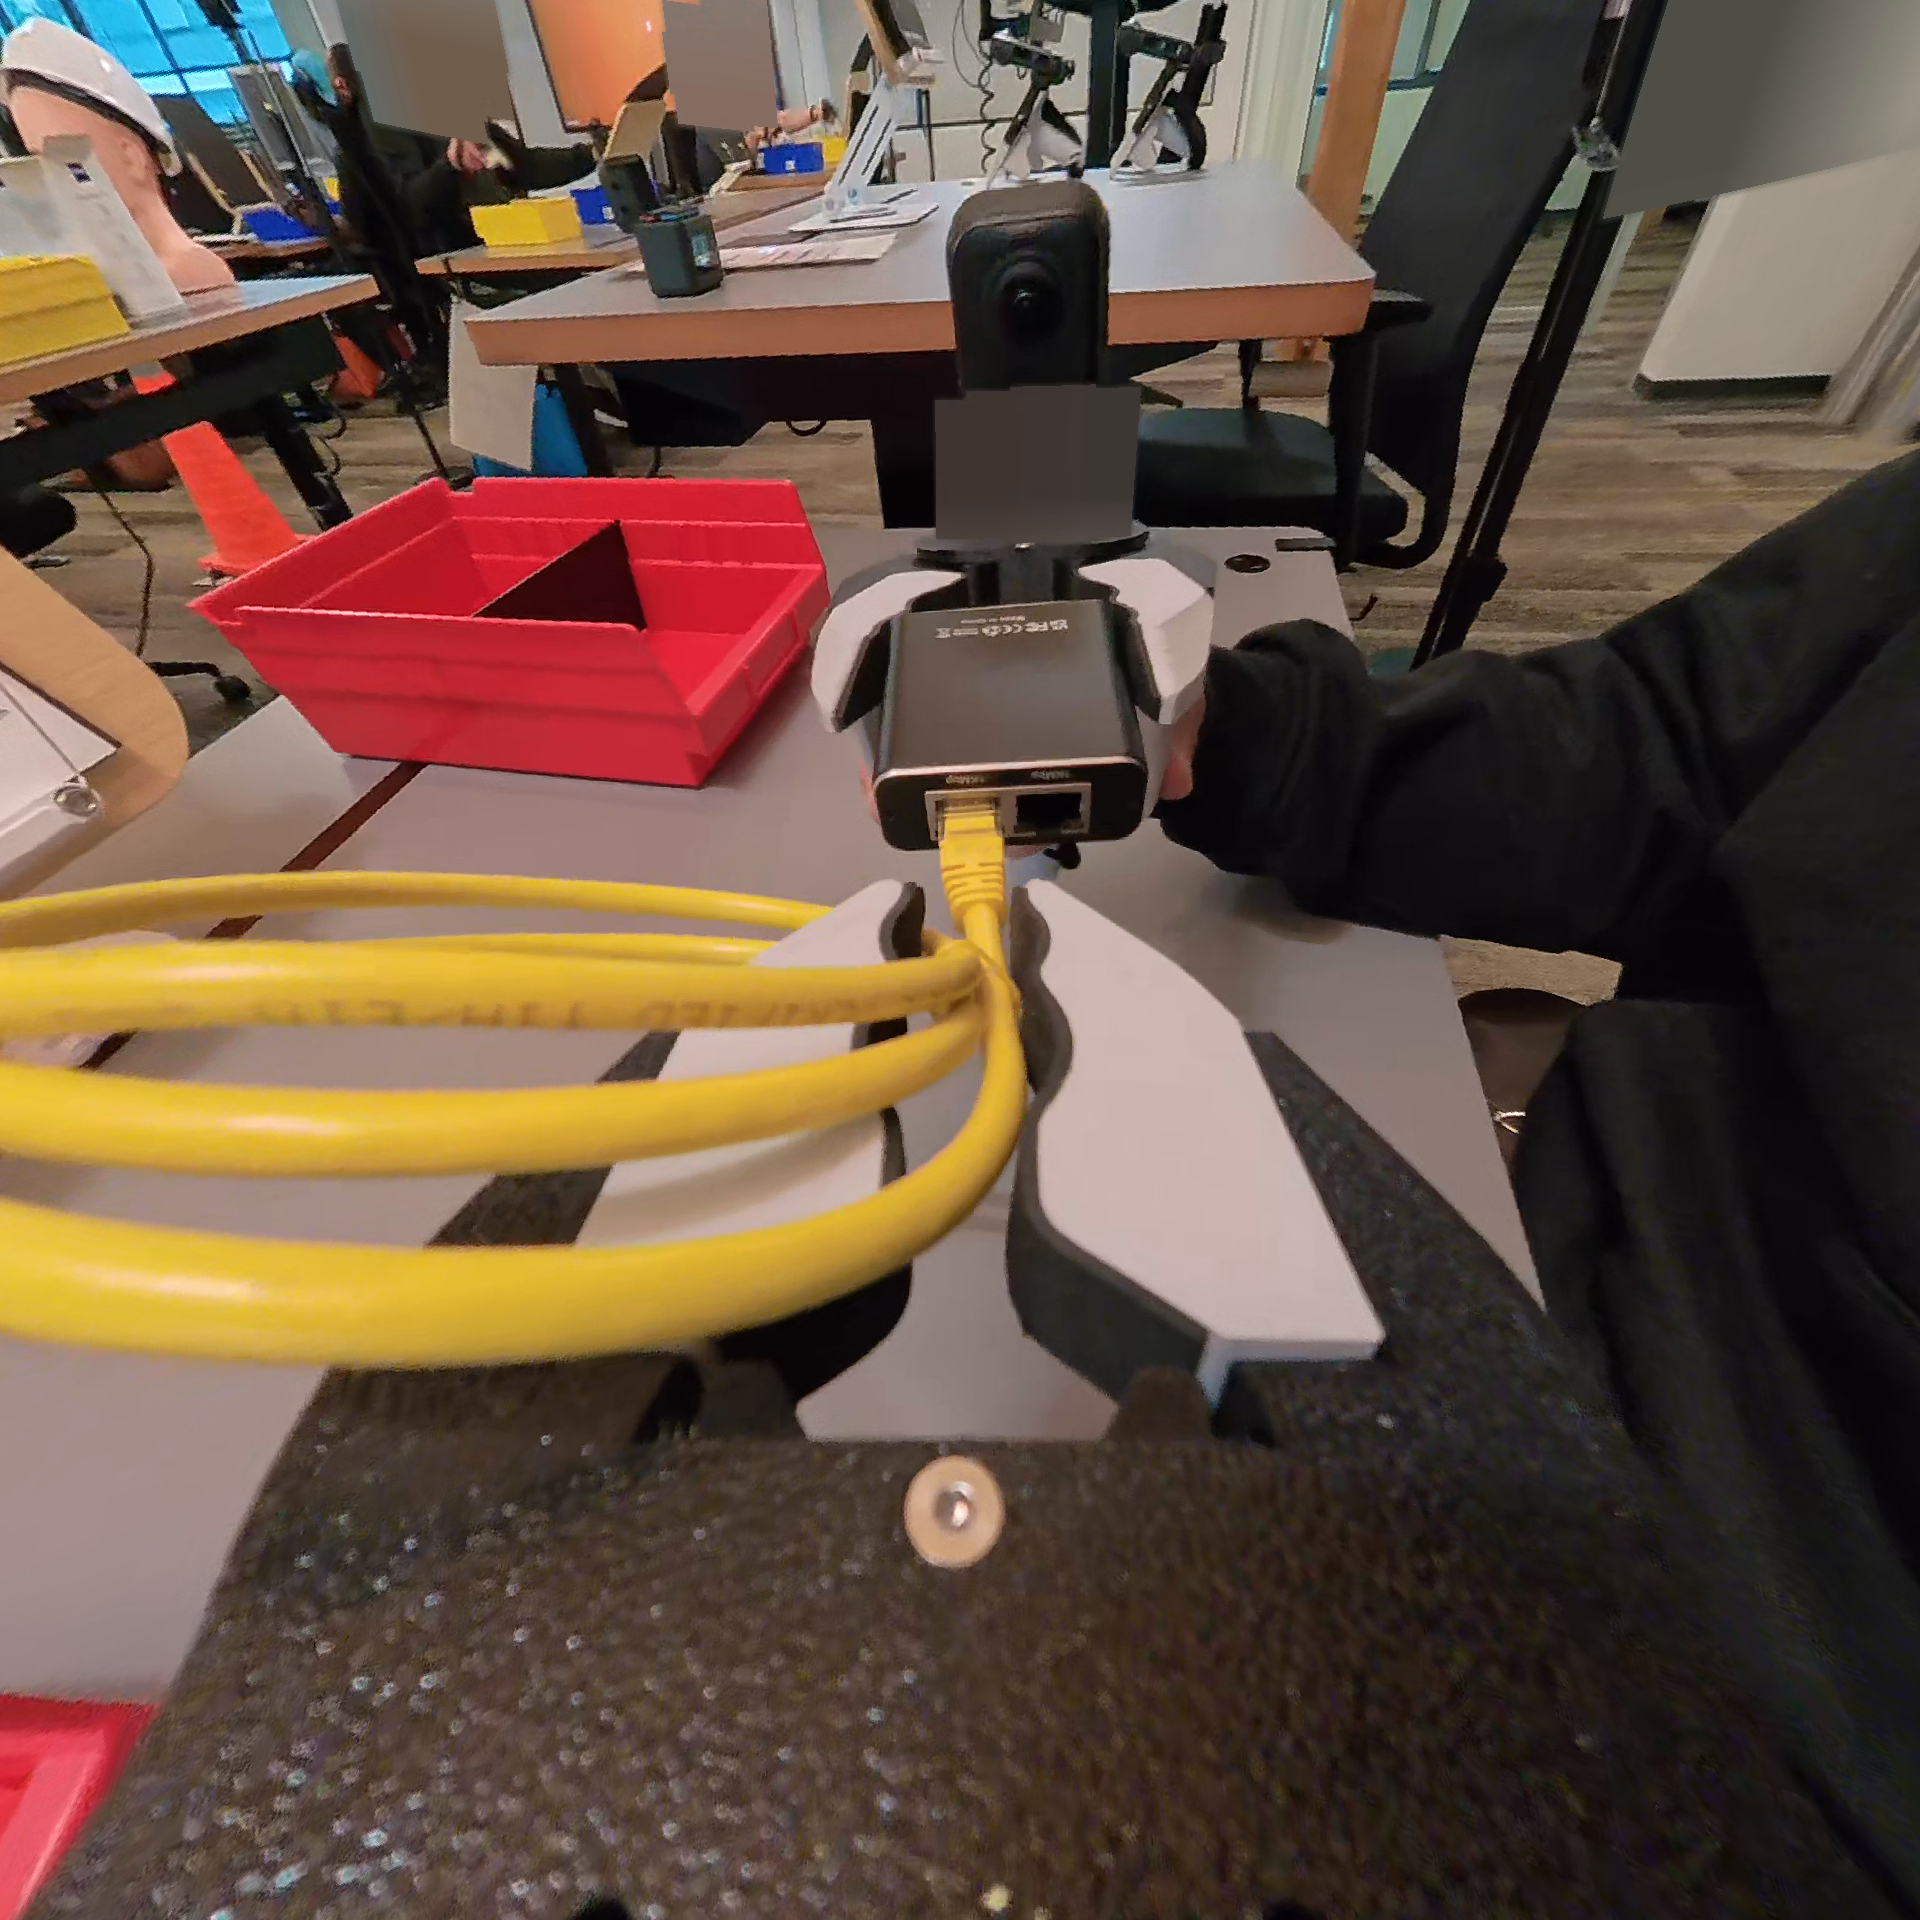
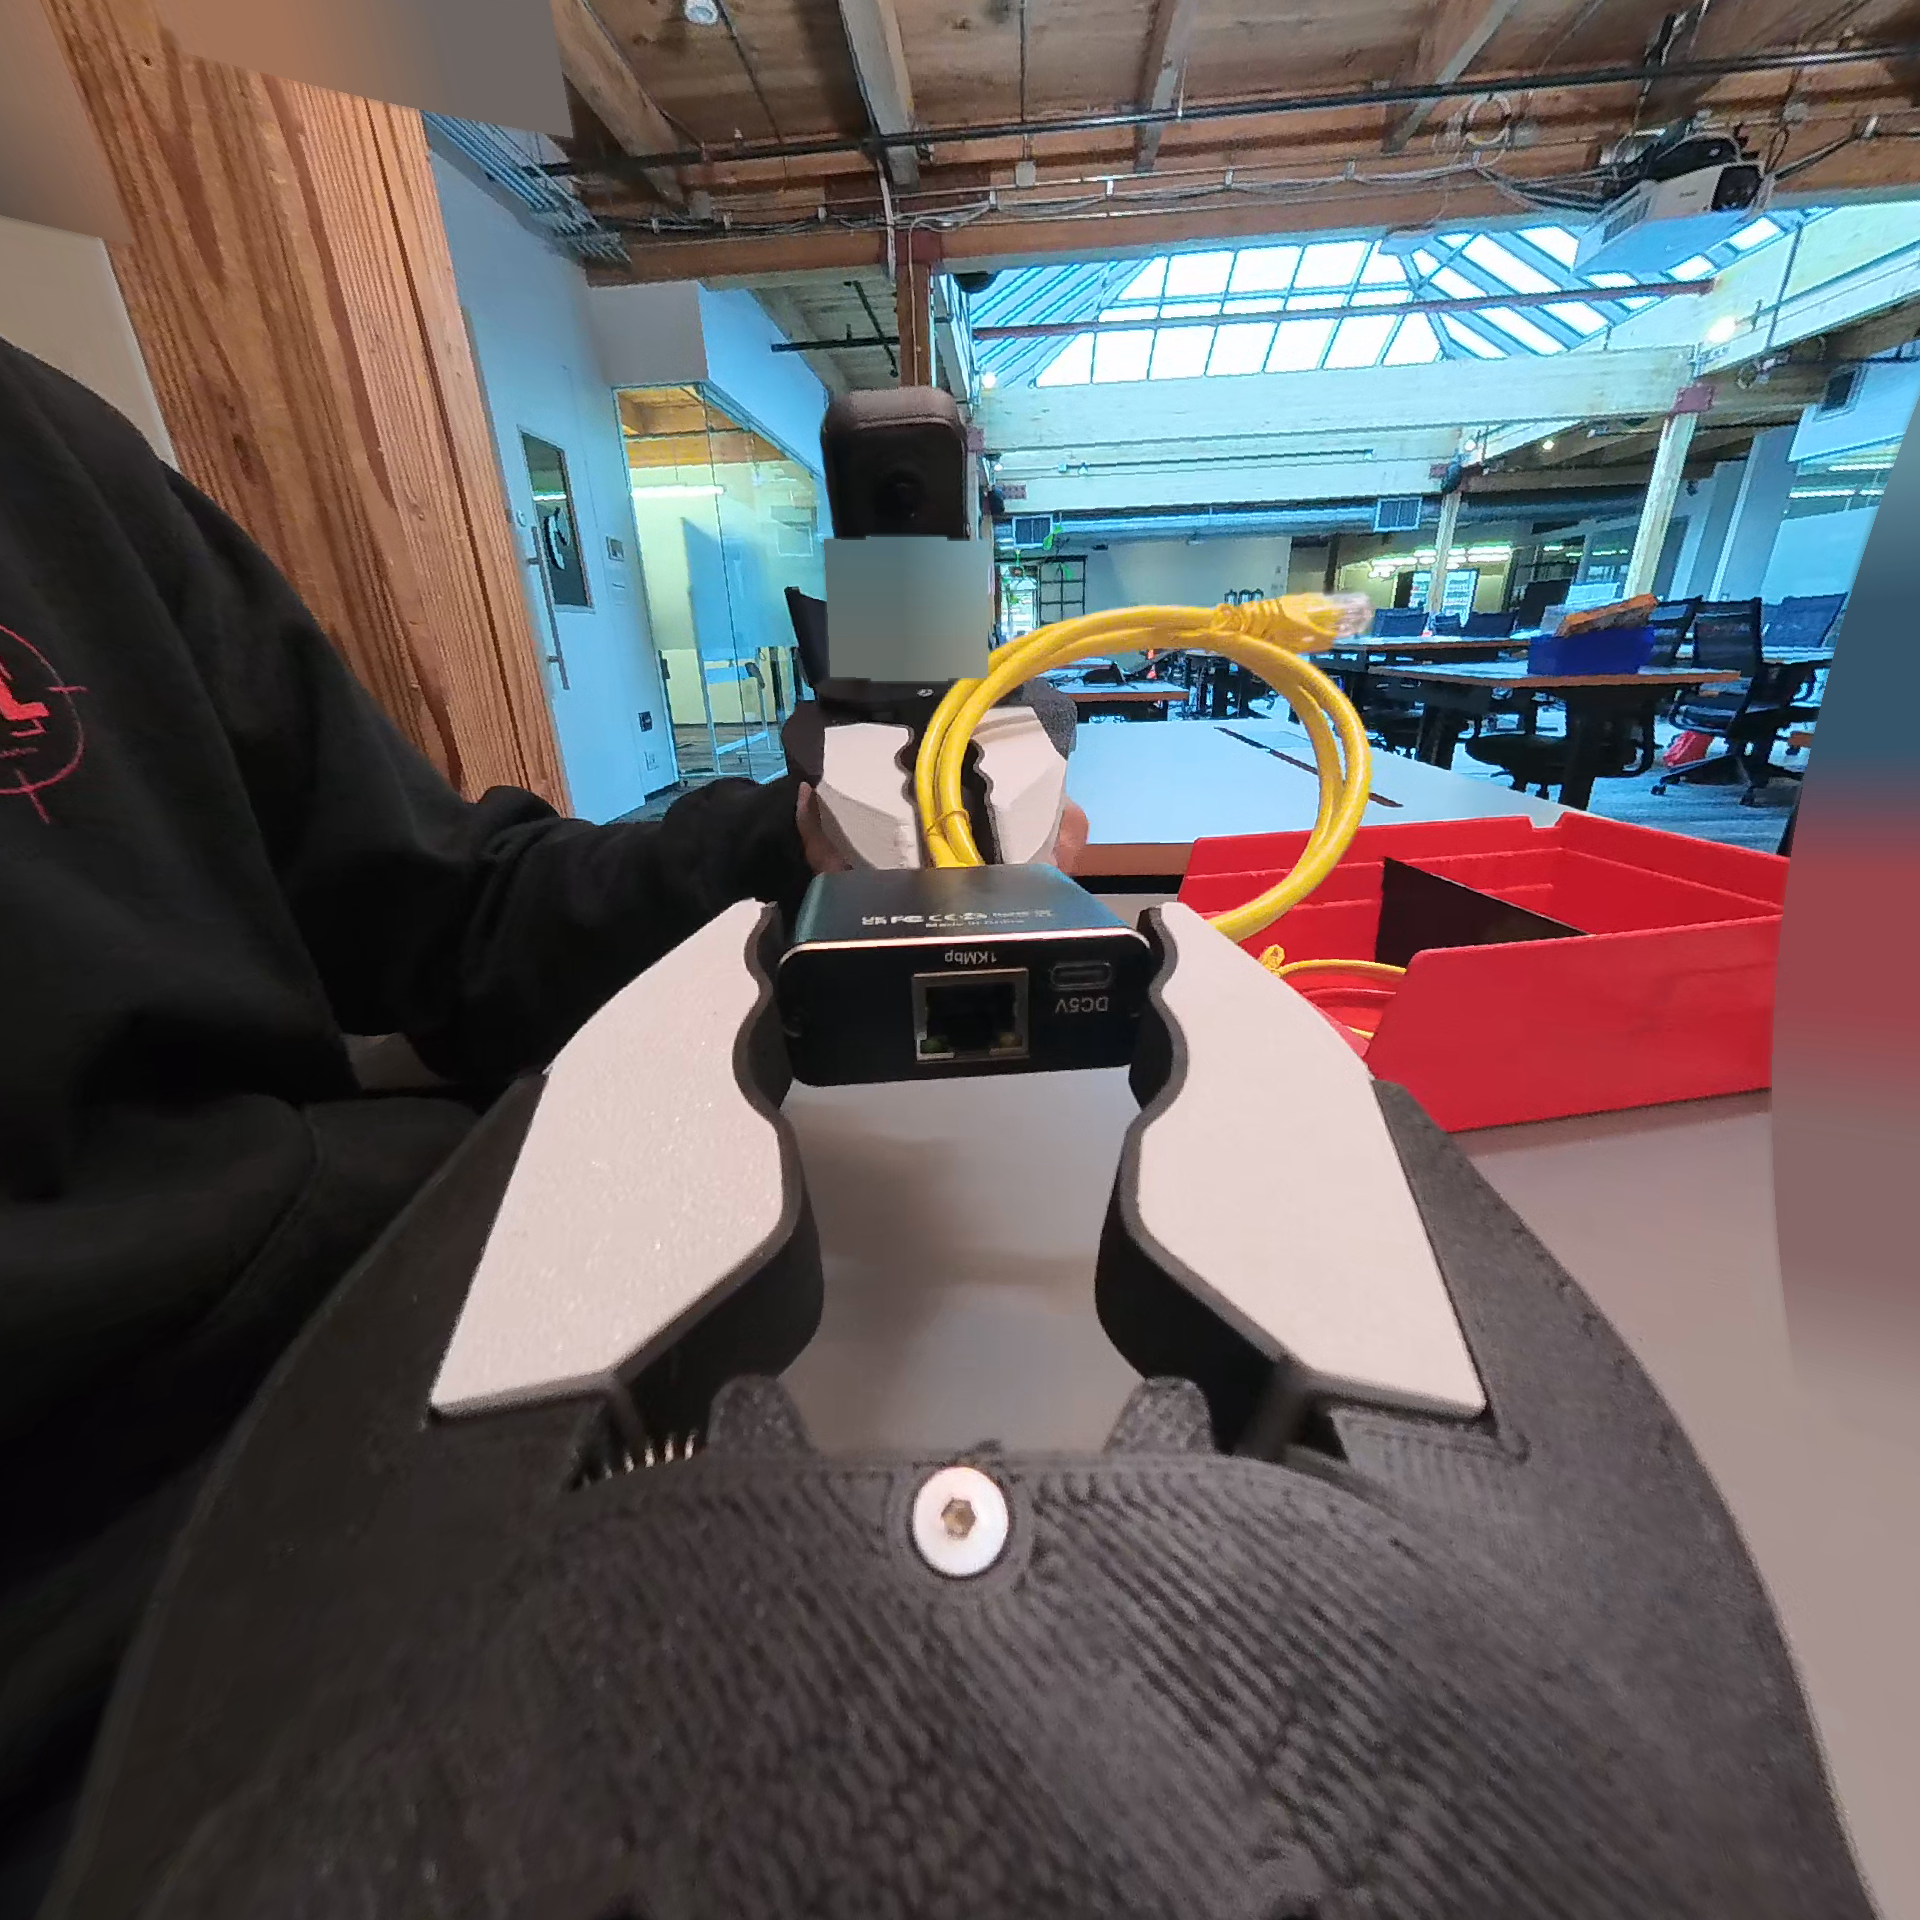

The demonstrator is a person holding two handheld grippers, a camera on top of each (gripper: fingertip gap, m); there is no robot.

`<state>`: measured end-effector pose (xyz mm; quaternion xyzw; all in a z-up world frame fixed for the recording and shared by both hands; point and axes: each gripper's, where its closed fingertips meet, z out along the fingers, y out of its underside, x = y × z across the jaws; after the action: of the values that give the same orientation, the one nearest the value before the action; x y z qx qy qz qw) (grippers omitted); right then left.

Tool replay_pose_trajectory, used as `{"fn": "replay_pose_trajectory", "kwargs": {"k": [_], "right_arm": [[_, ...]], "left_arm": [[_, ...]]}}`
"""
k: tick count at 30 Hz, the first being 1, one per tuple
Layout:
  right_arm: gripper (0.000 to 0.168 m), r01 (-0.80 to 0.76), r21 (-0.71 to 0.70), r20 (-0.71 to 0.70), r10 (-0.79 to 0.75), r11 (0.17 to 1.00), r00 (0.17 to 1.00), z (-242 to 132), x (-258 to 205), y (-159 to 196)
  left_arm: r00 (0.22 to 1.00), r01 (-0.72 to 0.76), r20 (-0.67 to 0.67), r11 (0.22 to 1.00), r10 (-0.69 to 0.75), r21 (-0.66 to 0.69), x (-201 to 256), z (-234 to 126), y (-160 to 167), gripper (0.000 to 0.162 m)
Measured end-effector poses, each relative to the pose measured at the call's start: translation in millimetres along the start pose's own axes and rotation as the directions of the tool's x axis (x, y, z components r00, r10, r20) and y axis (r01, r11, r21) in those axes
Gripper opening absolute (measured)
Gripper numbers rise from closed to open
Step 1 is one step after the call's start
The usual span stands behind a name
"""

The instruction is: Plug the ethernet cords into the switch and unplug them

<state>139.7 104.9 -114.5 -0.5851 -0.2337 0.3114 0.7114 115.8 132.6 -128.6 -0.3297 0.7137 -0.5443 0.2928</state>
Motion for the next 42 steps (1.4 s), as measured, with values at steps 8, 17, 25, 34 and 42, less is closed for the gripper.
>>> {"fn": "replay_pose_trajectory", "kwargs": {"k": [8,17,25,34,42], "right_arm": [[0.066,-0.051,0.009,0.006,0.051,0.999,0.999,-2,3,6],[0.067,-0.106,0.019,0.036,0.105,0.994,0.994,1,2,12],[0.067,-0.115,0.006,0.035,0.115,0.993,0.993,0,2,17],[0.067,-0.129,0.011,0.027,0.129,0.992,0.991,1,4,21],[0.066,-0.125,0.028,0.049,0.124,0.992,0.991,17,-1,26]], "left_arm": [[0.999,0.008,0.038,1.0,-0.007,-0.024,0,2,3,0.012],[0.999,0.023,0.028,1.0,-0.024,0.005,1,-1,-2,0.011],[0.999,0.037,0.022,0.999,-0.038,0.014,0,0,-2,0.011],[0.999,0.046,0.021,0.999,-0.046,-0.007,-1,1,2,0.009],[0.995,0.008,0.093,0.984,-0.024,0.176,-11,-6,-40,0.003]]}}
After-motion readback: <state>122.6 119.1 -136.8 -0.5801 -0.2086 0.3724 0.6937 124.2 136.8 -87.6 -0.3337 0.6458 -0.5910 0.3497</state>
